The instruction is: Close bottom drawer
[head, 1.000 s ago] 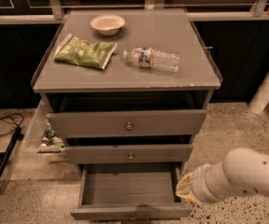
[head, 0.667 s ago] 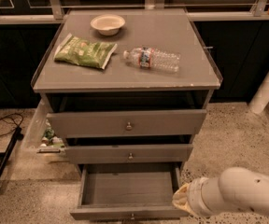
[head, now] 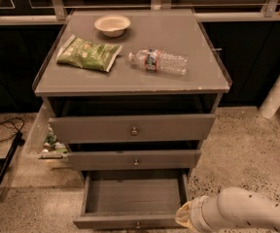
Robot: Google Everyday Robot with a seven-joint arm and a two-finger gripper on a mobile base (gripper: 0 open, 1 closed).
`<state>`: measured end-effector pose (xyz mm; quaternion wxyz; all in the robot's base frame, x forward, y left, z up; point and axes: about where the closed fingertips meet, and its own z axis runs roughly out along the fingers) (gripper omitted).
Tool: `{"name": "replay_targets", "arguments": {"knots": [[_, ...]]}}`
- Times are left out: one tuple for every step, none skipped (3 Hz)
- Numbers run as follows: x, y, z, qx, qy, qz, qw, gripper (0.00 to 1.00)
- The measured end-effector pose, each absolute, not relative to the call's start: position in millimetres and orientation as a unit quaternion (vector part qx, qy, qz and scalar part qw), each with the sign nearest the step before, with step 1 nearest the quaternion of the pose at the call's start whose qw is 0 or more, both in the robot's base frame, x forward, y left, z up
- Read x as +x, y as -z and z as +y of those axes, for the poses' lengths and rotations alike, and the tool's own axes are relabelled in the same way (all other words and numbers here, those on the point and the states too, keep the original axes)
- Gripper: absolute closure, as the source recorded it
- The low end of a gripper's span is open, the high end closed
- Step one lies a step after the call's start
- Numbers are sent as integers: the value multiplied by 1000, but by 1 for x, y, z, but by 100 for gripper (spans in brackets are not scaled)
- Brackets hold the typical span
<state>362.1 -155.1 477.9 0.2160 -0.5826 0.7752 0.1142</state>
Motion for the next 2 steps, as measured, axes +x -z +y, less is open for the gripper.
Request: {"name": "replay_targets", "arguments": {"knots": [[380,-445,-163,-572,-106,785,214,100],[410,-395,-191,-559,-97,796,211,100]]}}
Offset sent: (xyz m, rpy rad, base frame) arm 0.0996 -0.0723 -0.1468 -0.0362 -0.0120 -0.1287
